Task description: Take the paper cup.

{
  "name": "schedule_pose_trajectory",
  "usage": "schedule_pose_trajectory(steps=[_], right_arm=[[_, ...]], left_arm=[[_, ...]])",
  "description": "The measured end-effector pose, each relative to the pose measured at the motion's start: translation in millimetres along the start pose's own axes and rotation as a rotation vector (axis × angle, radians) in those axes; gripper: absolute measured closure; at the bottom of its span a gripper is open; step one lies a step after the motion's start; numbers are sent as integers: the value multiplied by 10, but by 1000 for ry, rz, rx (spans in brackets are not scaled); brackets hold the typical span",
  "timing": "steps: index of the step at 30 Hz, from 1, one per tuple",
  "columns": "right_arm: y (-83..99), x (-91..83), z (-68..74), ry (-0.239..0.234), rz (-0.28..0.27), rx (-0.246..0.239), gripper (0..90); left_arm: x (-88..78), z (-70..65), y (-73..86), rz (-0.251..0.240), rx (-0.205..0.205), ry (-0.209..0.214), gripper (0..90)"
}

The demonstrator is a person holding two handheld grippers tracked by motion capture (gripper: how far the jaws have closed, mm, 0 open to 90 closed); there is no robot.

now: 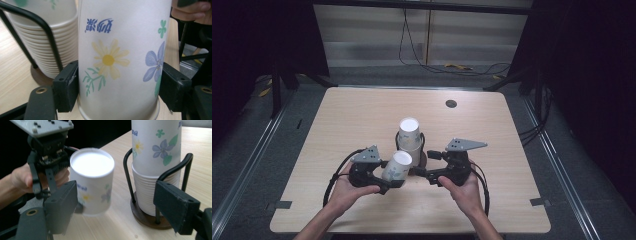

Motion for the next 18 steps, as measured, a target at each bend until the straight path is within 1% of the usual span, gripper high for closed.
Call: schedule_pose_trajectory(steps=[1, 3, 5, 6, 9, 10, 13, 14, 16, 18], right_arm=[[3, -6, -7, 4, 4, -1, 197], [10, -10, -17, 6, 18, -6, 204], [35, -7, -22, 6, 46, -14, 234], [47, -6, -21, 7, 55, -15, 232], [65, -5, -28, 12, 68, -24, 230], [68, -7, -28, 12, 73, -27, 231], [75, -12, -32, 14, 88, -32, 231], [85, -16, -30, 9, 106, -38, 233], [101, -19, -45, 15, 144, -53, 232], [110, -23, -68, 30, 155, -59, 223]], left_arm=[[-11, 8, 3, 3, -3, 4, 271], [-28, 15, 3, 21, 20, 7, 270], [-43, 4, -21, 26, 36, 22, 268], [-51, -1, -40, 20, 42, 26, 268], [-63, -9, -63, 34, 63, 32, 269], [-63, -10, -61, 43, 68, 33, 269], [-56, -4, -21, 84, 58, 37, 271], [-57, -7, -1, 103, 56, 45, 271], [-62, 9, 28, 128, 63, 38, 272], [-70, 39, 41, 139, 70, 30, 273]])
Point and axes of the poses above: each handheld gripper's, and its own axes: x roughly forward along the jaws, y roughly out of its underside, z roughly to its left, the point moved 9 cm from there along x, roughly forward along the jaws, and after that the axes turned 13 degrees about x, right-handed, at the moved point
